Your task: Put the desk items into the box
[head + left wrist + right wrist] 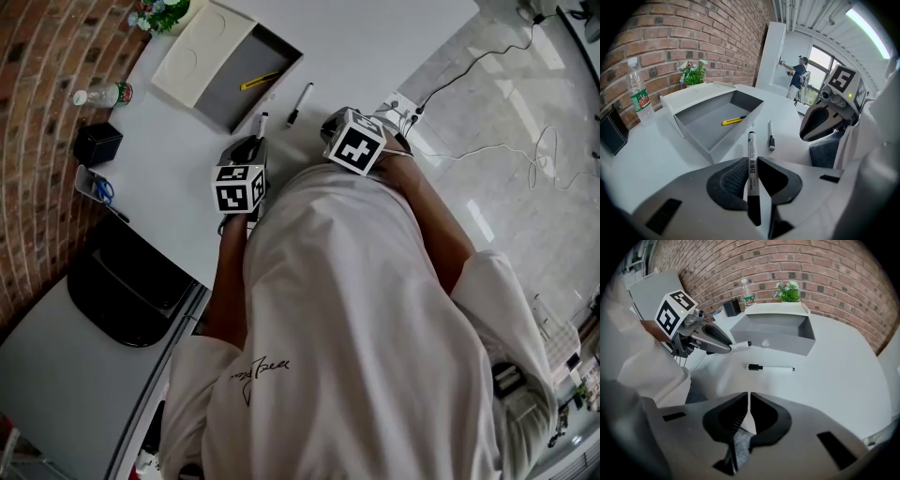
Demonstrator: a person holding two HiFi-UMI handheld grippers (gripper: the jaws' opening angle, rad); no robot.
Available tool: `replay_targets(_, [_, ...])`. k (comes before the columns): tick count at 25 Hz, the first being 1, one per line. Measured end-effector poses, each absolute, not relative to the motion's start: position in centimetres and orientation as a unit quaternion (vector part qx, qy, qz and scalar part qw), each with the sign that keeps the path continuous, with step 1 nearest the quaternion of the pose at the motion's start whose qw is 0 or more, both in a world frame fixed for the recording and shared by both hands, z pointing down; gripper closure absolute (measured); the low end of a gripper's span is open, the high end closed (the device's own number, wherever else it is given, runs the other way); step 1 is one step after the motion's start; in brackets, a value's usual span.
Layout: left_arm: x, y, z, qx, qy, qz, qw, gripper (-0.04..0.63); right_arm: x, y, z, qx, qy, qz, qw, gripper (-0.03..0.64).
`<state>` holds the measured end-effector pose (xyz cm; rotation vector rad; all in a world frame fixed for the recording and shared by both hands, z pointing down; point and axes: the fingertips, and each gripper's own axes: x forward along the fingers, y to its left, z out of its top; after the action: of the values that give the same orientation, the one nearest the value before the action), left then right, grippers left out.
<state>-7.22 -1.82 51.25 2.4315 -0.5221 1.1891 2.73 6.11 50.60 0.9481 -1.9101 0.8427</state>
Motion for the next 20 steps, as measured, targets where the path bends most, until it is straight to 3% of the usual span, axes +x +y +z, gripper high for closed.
replay_targets(20, [-6.5, -2.0, 48.4, 0.876, -0.188, 0.396, 0.2, 0.529, 2.3, 6.3, 51.0, 0.352, -0.764, 0.34, 0.421, 0.577])
